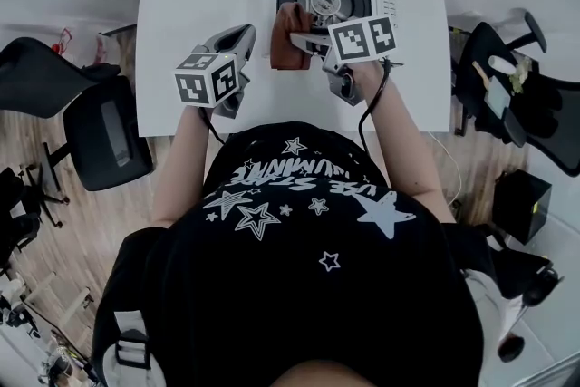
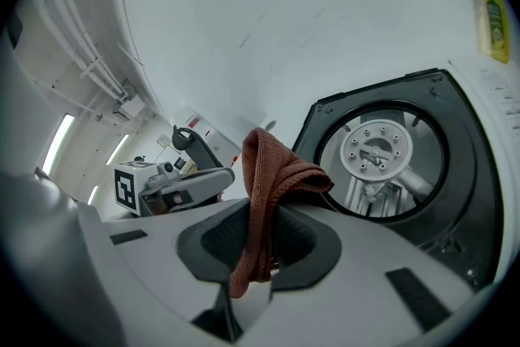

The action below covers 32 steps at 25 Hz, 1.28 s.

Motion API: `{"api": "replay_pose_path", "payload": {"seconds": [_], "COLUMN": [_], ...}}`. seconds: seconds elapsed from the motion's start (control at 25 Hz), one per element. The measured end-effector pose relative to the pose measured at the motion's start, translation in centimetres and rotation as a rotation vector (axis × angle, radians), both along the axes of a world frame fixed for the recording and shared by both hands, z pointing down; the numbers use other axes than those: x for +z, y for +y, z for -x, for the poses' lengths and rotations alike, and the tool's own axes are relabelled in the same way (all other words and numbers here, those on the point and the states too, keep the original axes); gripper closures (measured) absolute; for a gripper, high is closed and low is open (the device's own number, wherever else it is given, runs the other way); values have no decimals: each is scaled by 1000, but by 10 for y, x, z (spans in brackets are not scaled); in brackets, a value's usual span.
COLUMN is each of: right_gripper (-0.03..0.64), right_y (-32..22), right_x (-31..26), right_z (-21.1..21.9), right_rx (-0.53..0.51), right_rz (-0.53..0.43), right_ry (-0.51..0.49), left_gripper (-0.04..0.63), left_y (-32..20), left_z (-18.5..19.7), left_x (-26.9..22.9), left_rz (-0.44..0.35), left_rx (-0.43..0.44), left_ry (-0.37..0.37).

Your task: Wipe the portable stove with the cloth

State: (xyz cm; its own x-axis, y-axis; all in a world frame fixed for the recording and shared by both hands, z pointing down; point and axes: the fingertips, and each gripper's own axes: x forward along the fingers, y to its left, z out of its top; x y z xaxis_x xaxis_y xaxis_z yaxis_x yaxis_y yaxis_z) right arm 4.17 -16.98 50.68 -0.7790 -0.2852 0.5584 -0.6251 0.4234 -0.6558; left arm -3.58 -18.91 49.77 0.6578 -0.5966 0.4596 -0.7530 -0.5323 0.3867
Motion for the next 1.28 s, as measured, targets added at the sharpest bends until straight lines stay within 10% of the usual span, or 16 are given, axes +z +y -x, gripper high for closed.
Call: {"api": "replay_pose_path", "payload": {"seconds": [1.28], "right_gripper": [551], "right_y": [25], "right_x": [0], "right_z": [-146], "right_rx": [183], "right_rz": [-8], "right_ry": [-3], "left_gripper": [586], "left_y": [10], "left_z": [-90], "left_x": [-8], "left_rz": [-29], "left_rx": [74], "left_ry": [-7]}}
